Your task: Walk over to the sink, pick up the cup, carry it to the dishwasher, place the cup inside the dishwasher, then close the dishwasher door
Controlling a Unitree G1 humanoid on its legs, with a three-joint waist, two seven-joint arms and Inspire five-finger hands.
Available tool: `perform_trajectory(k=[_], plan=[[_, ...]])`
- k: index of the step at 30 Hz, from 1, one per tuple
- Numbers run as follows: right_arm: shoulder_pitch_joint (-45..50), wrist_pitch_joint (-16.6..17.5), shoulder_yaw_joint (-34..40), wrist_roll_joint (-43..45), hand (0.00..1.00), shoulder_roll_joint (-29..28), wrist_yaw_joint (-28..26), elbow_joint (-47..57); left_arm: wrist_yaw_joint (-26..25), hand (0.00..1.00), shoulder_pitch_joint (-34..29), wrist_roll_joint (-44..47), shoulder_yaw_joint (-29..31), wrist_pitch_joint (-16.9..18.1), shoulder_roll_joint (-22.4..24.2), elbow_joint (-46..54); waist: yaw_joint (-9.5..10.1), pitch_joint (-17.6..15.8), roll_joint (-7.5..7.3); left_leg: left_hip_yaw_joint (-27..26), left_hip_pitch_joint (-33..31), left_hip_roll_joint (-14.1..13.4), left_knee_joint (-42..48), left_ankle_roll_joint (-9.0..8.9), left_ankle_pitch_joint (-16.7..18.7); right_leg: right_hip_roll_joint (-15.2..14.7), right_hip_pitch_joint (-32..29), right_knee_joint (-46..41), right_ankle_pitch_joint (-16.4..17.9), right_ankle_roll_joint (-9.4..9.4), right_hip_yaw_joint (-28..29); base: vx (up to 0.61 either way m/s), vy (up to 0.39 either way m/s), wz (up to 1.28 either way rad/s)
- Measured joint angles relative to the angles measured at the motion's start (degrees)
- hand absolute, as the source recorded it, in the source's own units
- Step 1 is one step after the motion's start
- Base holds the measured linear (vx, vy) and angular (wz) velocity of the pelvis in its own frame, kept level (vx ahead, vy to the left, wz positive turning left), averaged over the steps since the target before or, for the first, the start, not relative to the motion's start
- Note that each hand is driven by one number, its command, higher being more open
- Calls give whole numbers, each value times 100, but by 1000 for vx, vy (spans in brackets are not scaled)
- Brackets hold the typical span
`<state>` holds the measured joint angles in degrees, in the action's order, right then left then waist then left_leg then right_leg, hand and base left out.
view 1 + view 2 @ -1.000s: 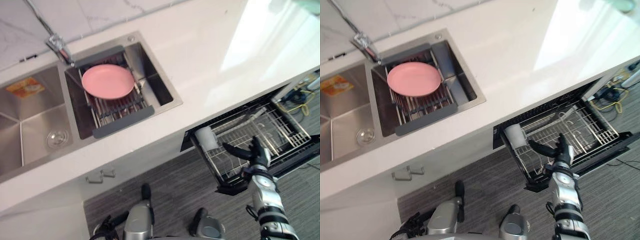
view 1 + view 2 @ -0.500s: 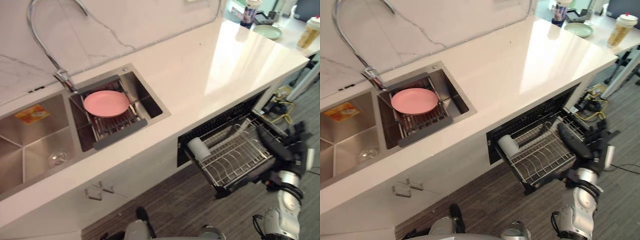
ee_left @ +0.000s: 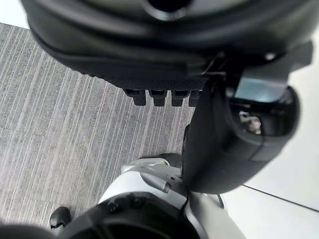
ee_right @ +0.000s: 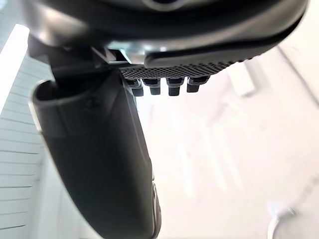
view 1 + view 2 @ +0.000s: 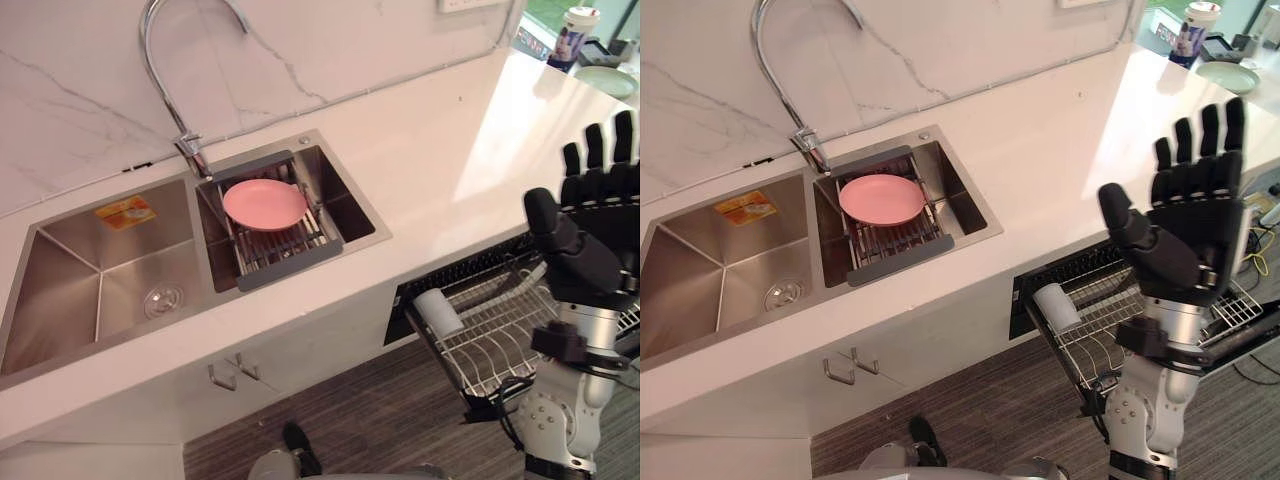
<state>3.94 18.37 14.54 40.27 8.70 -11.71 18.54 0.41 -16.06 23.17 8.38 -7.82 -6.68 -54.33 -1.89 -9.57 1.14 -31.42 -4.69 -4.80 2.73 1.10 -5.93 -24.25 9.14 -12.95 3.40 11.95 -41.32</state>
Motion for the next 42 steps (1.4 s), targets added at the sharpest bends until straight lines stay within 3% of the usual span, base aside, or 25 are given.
perform_trajectory(k=[1, 2, 3, 4, 5, 6, 8, 10, 11, 17, 21, 25, 29, 34, 38, 42], plan=[[-5, -60, -45, -3, 100, 13, 84, -26, -1, 100, 21, -22, -7, 16, 2, -14, 0, 0, 0, 61, -5, 35, -2, 26, 24, -122, -100, -324, -15, -116, 27, 71, 158, 54], [-5, -156, -159, -2, 100, 14, 220, -137, 0, 100, 67, -35, -58, 28, -22, -45, 3, -5, -9, 194, 25, 82, -37, 70, 55, -338, -379, -1066, -160, -547, 224, 69, 169, 54], [-5, -242, -224, 2, 100, 13, 340, -268, 6, 100, 89, -76, -169, 47, -93, -48, 41, -12, -38, 308, 110, 98, -119, 114, 86, -448, -695, -1713, -512, -1097, 682, 80, 175, 51], [-5, -277, -251, 5, 100, 13, 385, -327, 27, 100, 99, -77, -223, 49, -118, -42, 47, -24, -71, 386, 157, 121, -168, 134, 100, -469, -845, -2006, -731, -1345, 951, 126, 129, 60], [3, -302, -274, 13, 100, -16, 419, -429, 95, 100, 119, -82, -228, 43, -236, -30, 20, -48, -126, 608, 251, 129, -281, 156, 115, -362, -1088, -2490, -523, -1164, 1527, 147, 107, 85], [14, -346, -273, 33, 100, -27, 422, -503, 169, 100, 158, -88, -230, -31, -372, -30, -49, -74, -214, 876, 274, 137, -334, 186, 119, -30, -1293, -2712, 86, -1018, 1919, 150, 87, 96], [49, -404, -244, 84, 100, -27, 420, -518, 355, 100, 194, -189, -229, -112, -481, -30, -74, -97, -299, 1140, 360, 198, -416, 208, 120, 352, -1488, -2622, 495, -912, 2162, 131, 43, 77], [184, -468, -241, 88, 100, -26, 414, -517, 607, 100, 194, -371, -259, -152, -575, -29, -75, -47, -405, 1390, 511, 378, -499, 244, 142, 578, -1662, -2295, 608, -828, 2288, 133, 27, 73], [403, -448, 403, 134, 100, 6, 277, -890, 1111, 100, 214, -743, -501, -112, -830, -6, -70, 59, -651, 1469, 876, 723, -803, 113, 177, 906, -1090, -193, 160, -867, 2095, 70, 7, 45], [394, -447, 379, 136, 100, 6, 279, -890, 1113, 100, 179, -740, -500, -101, -832, -6, -56, 69, -651, 1508, 834, 716, -801, 108, 172, 909, -1078, -175, 160, -865, 2078, 0, 0, 3], [264, -466, 182, 144, 100, 10, 283, -896, 1113, 100, 187, -600, -450, -189, -828, -3, -27, 78, -639, 1647, 695, 654, -654, 101, 163, 957, -951, 147, 22, -645, 1884, 30, -24, 18], [173, -642, 76, 172, 100, 28, 591, -916, 1103, 100, 294, -577, -439, -338, -826, -36, 96, 98, -586, 1720, 624, 535, -631, 53, 142, 1123, -786, 551, -78, -635, 1633, 20, -55, 14], [132, -1027, 68, -826, 100, 154, 1167, -921, 947, 100, 438, -287, -447, -636, -825, -175, 112, 105, -508, 1664, 620, 444, -624, -13, 167, 1261, -724, 787, -162, -674, 1646, 37, -49, -10], [148, -1304, 68, -2103, 100, 354, 1415, -939, 799, 100, 517, -245, -654, -701, -830, -236, 87, 165, -397, 1428, 710, 351, -644, -46, 200, 1376, -719, 854, -260, -648, 1860, 82, -32, -25], [139, -1523, 58, -2773, 100, 550, 1341, -938, 762, 100, 572, -432, -667, -761, -841, -265, 93, 172, -386, 1398, 783, 328, -665, -73, 219, 1419, -628, 947, -281, -653, 1896, 27, -10, -5], [38, -1742, -334, -3349, 100, 945, 810, -933, 738, 100, 587, -545, -680, -796, -840, -288, 109, 183, -375, 1356, 875, 309, -677, -99, 238, 1460, -511, 1061, -329, -663, 1926, -13, -7, -6]])
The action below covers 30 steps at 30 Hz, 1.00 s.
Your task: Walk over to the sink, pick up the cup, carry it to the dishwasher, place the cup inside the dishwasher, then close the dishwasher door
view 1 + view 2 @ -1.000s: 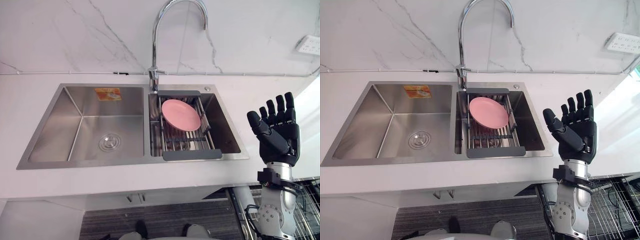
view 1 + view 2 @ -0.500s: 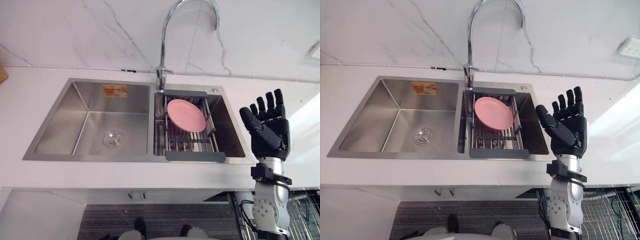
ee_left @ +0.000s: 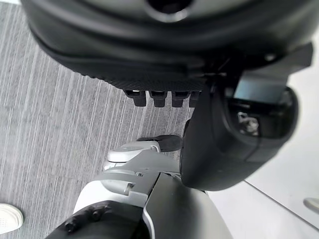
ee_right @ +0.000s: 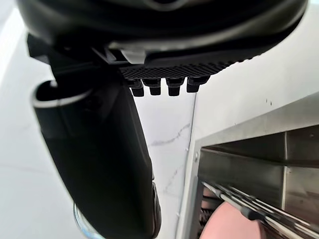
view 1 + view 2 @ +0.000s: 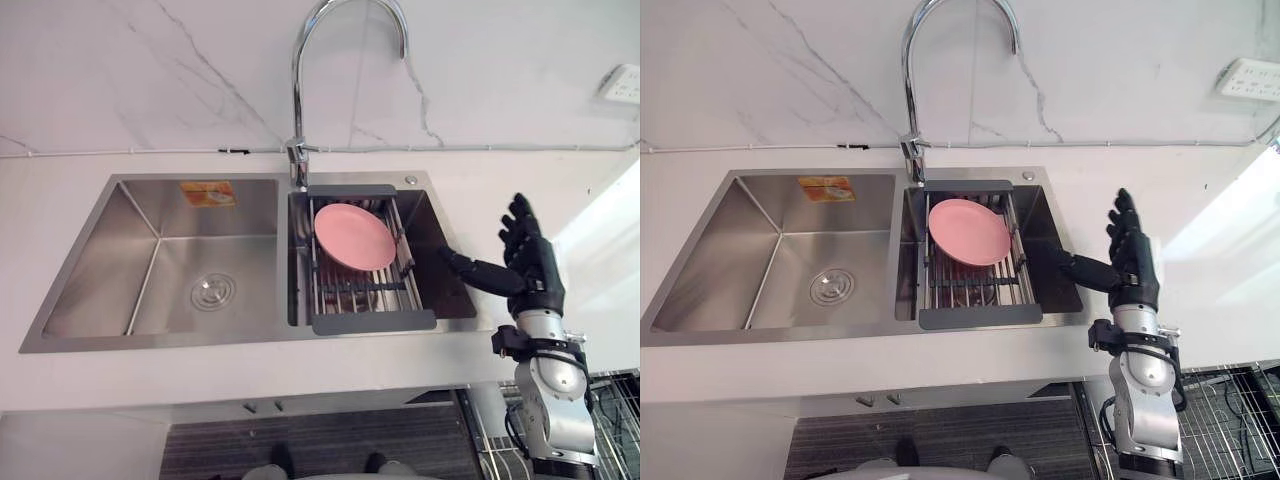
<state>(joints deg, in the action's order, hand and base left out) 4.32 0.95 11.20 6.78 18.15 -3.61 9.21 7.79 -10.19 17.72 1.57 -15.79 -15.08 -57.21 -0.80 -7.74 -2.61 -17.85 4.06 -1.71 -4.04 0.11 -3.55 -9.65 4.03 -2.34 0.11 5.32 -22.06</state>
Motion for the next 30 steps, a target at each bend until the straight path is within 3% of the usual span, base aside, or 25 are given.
perform_trajectory(k=[10, 23, 30], plan=[[-716, -101, -853, -481, 100, 491, -913, -22, 2, 100, 134, -1011, -99, 4, 14, 30, 92, 81, 37, -11, 56, -29, -81, -18, -39, 85, 111, 237, -116, -21, -14, -7, -2, -1], [-1739, -456, -1923, -1813, 100, 593, -1130, -1250, -7, 100, 149, -894, -200, -152, 1, 148, 201, 99, 37, 287, 58, 6, -113, -61, -132, 88, 325, 375, -170, 4, -357, -11, -3, 11], [-2055, -518, -2111, -2189, 100, 591, -1158, -1975, 0, 100, 94, -998, -199, -153, 64, 330, 297, 81, 66, 398, 43, 28, -117, -69, -159, 85, 402, 468, -182, 26, -505, -21, 6, 10]])
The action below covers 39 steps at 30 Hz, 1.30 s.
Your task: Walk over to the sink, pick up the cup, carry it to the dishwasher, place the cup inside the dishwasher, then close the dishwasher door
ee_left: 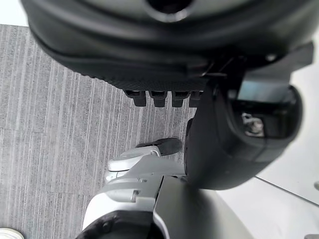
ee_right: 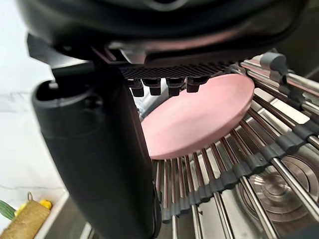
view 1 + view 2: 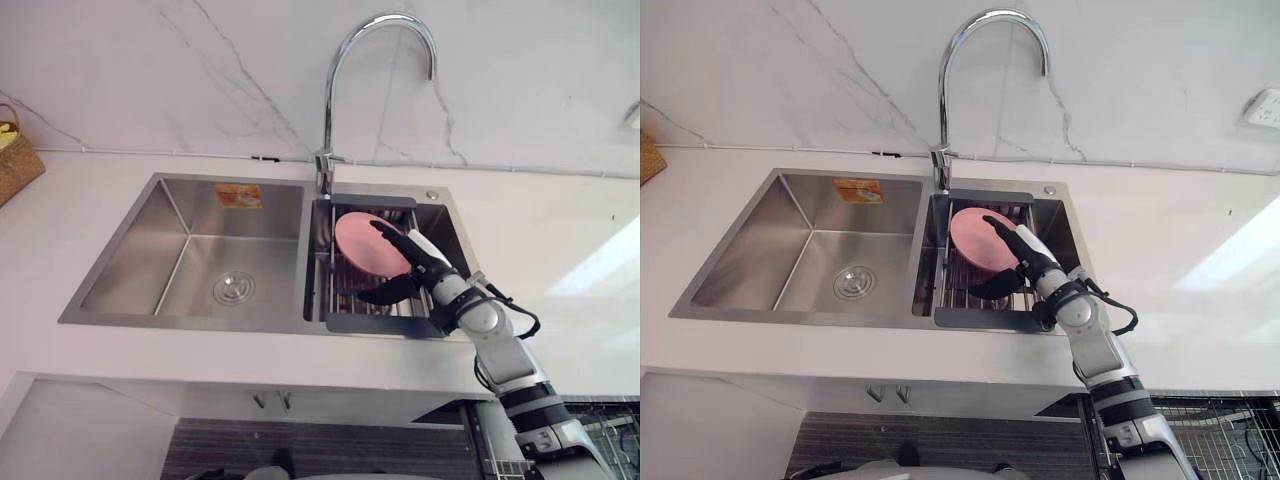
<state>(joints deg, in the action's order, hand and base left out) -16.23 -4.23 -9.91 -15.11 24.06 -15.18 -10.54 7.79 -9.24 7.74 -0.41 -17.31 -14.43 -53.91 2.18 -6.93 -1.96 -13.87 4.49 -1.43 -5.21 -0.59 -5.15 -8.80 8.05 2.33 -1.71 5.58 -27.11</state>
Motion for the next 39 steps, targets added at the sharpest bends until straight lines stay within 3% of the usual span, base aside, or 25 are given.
perform_trajectory(k=[9, 10, 15, 20, 25, 32, 39], plan=[[-484, -20, -180, -900, 100, -113, 373, -880, 8, 100, -47, -156, 0, -49, 71, 154, 69, -68, 81, 147, -27, 36, 5, 19, -16, -8, 94, 73, -21, 29, -158, 27, 9, 9], [-531, -19, -181, -1013, 0, -157, 488, -993, 15, 100, -79, -350, -1, 42, 94, 183, 95, -75, 92, 165, -32, 37, 22, 18, -16, -8, 98, 75, -21, 29, -177, 32, 5, 6], [-584, 131, -224, -1424, 0, -213, 824, -1170, 17, 100, -116, -443, -3, 147, 116, 228, 139, -95, 111, 234, -35, 46, 19, 7, -22, -14, 133, 79, -22, 31, -245, 9, 6, 6], [-675, 429, -284, -2075, 0, -320, 1830, -1493, 19, 100, -143, -809, -9, 411, 140, 247, 169, -135, 124, 250, -35, 51, -2, -14, -37, -18, 152, 78, -20, 33, -282, -25, 16, 4], [-732, 885, -288, -2765, 0, -409, 3171, -1566, 18, 100, -275, -1274, -93, 633, 142, 462, 194, -188, 159, 258, -40, 55, -2, -3, -45, -20, 152, 78, -20, 33, -294, 0, 0, 0], [-743, 1216, -419, -3204, 0, -406, 3892, -1594, 17, 100, -273, -1348, -221, 697, 98, 494, 203, -219, 159, 259, -35, 54, 7, 4, -48, -17, 161, 80, -21, 33, -294, 21, 7, 0], [-743, 1288, -421, -3100, 0, -399, 4286, -1575, 16, 100, -296, -1348, -221, 724, 96, 496, 235, -277, 158, 243, -12, 51, 1, 4, -48, -18, 172, 74, -22, 33, -268, 0, 0, 0]])
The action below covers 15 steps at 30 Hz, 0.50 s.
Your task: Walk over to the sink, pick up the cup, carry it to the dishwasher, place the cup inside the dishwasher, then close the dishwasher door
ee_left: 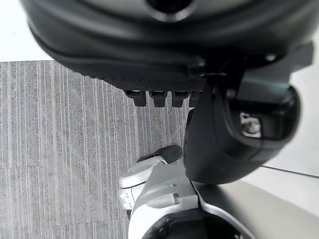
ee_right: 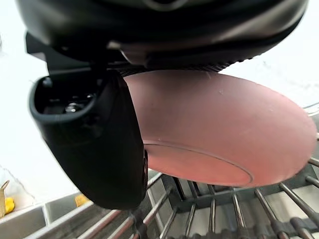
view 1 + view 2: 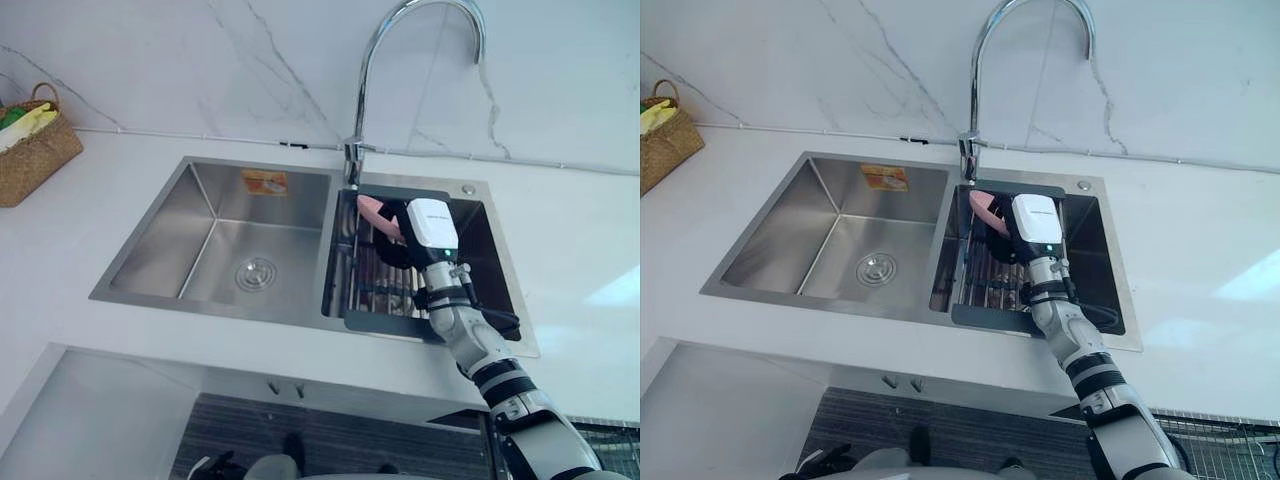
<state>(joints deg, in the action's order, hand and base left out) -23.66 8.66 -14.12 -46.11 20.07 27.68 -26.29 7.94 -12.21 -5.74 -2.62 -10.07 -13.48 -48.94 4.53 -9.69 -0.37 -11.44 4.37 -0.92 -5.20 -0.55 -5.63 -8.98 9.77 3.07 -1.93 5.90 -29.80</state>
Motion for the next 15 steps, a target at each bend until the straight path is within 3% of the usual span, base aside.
perform_trajectory(k=[5, 7, 11, 15], plan=[[83, 19, 182, 1275, 0, -3, 90, 607, -1, 100, -12, 8, 5, -9, 9, -2, -18, -11, 16, -45, 14, -6, 16, 5, 4, 1, -15, -12, -1, -1, 93, 1, 1, -5], [394, 137, 646, 1655, 0, -10, 162, 1662, -3, 100, -11, 52, 21, -75, 28, -34, 5, -14, 18, -155, 21, -27, 24, 36, 30, 11, -70, -21, -11, -15, 202, 23, 16, -21], [659, 682, 1518, 1603, 0, 23, 560, 2970, -2, 100, -33, 286, 166, -266, 86, -150, -74, -12, 15, -425, 163, -55, 24, 42, 110, 21, -95, -41, -29, -28, 498, 35, 19, -39], [994, 756, 2254, 1081, 0, 467, 861, 3667, 3, 100, -34, 283, 279, -252, 123, -282, -148, 10, -11, -673, 310, -81, 10, 28, 193, 36, -102, -68, -32, -34, 765, -2, 14, -36]])
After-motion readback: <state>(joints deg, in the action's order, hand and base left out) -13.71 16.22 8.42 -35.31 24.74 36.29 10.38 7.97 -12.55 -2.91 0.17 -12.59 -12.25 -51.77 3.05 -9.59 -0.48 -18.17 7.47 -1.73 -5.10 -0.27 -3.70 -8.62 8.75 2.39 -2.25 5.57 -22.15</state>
